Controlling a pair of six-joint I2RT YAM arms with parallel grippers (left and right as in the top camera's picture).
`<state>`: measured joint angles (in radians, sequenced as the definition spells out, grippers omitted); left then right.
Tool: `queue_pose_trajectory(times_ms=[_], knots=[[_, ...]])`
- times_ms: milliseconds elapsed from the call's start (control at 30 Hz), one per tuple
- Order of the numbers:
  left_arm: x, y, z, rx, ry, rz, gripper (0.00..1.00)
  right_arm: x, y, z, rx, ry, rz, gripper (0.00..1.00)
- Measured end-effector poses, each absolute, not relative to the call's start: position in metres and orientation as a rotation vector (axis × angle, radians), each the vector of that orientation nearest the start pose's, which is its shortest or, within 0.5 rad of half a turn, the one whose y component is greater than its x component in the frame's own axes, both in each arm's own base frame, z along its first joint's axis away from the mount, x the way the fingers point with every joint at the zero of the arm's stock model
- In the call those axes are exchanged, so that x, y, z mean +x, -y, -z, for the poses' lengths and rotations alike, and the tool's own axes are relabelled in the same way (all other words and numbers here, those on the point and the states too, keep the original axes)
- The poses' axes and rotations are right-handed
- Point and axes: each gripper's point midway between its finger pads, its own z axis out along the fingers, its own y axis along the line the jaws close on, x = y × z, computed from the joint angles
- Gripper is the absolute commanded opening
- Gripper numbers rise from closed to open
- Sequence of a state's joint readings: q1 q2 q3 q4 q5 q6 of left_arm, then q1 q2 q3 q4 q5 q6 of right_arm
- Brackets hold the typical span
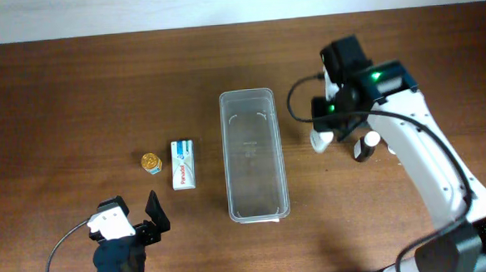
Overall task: Pack container
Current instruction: 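Grasp the white lotion bottle with the right gripper and lift, then carry the lotion bottle over the container and release it inside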
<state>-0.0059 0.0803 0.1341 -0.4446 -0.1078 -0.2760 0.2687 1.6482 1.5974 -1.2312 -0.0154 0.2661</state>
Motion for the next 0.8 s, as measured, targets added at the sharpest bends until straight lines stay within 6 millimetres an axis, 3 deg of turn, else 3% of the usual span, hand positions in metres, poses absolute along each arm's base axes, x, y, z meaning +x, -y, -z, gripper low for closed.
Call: queue_pose_trajectory(times_ms=[167,233,333,433,533,800], knots=[[0.225,-0.017,-0.115,-0.334,-1.931,0.08,0.99,0.351,-0.142,-0.261,-0.157,-2.694,-0.22,0.04],[0.225,-0.017,-0.115,-0.334,-1.931,0.08,0.99,0.346,-0.165,-0.277,-0.234,-2.642,-0.259,0.04],[0.225,-0.017,-0.115,-0.334,-1.931,0.08,0.99,0.335,-0.196,-0.284,-0.322,-2.609,-0.307,0.04],[0.225,-0.017,-0.115,-0.334,-1.931,0.08,1.0,0.327,-0.215,-0.279,-0.359,-2.624,-0.33,0.04],[0.225,-0.017,-0.115,-0.334,-1.931,0.08,0.99,0.332,-0.223,-0.263,-0.325,-2.667,-0.325,0.04],[0.225,-0.017,-0.115,-0.334,-1.931,0.08,0.99,0.372,-0.246,-0.188,-0.199,-2.791,-0.27,0.04]])
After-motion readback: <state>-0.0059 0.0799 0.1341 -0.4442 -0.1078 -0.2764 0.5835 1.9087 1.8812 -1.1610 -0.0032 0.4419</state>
